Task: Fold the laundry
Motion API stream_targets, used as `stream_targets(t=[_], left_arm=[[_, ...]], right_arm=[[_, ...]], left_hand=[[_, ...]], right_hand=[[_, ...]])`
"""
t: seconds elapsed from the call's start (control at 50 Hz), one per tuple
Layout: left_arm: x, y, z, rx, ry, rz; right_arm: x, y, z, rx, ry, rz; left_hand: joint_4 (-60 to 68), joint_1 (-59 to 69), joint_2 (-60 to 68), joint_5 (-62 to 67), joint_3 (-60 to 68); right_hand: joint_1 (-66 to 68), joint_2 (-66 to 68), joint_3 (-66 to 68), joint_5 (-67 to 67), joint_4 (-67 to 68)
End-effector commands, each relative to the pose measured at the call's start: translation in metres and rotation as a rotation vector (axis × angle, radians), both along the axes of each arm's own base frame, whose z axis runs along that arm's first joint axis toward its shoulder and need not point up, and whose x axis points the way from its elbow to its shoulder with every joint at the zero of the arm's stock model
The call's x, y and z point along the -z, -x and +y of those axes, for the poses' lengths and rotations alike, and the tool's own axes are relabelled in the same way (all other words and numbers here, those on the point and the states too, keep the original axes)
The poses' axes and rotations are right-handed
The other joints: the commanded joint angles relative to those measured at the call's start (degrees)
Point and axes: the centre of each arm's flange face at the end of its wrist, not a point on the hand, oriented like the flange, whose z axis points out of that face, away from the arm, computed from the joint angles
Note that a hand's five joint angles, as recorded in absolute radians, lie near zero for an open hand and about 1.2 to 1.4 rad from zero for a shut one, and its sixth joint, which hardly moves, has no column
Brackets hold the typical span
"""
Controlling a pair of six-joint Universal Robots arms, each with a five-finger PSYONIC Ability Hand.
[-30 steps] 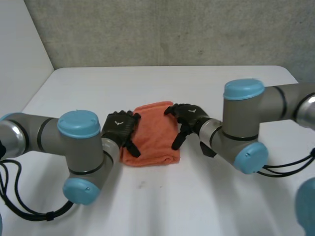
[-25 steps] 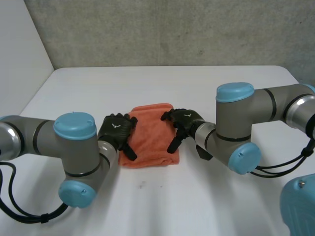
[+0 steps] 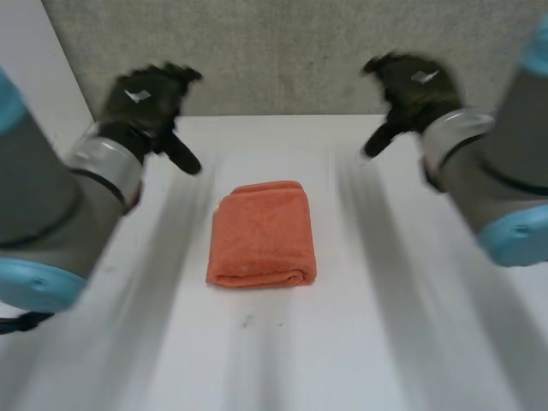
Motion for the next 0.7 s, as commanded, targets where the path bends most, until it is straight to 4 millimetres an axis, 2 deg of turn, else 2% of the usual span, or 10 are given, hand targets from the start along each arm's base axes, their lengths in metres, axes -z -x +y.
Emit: stream_targets(t=[0.02,0.16,0.42,0.7], left_arm=[[-0.044,-0.039,0.017,-0.010,-0.099,0.109],[-0.048,-0.049,0.027,-0.008,-0.092,0.120],[-0.047,-0.049,0.027,-0.005,-0.088,0.116],[-0.061,-0.044,0.026,0.018,0.025,0.146]], right_arm=[[-0.038,0.063,0.012,0.154,0.124,-0.037],[-0.036,0.068,0.021,0.093,0.087,-0.013],[-0.032,0.069,0.022,0.059,0.056,0.003],[-0.031,0.068,0.028,0.057,0.068,0.062]], left_hand=[[-0.7,-0.4,-0.5,-1.5,-1.3],[-0.9,-0.6,-0.7,-1.7,-1.5],[-1.5,-1.2,-1.4,-2.4,-2.1],[-1.5,-1.2,-1.4,-2.4,-2.1]], right_hand=[[-1.0,-2.3,-1.8,-3.3,-3.0],[-1.0,-2.3,-1.8,-3.3,-3.0],[-1.0,-2.3,-1.8,-3.3,-3.0],[-1.0,-2.3,-1.8,-3.3,-3.0]])
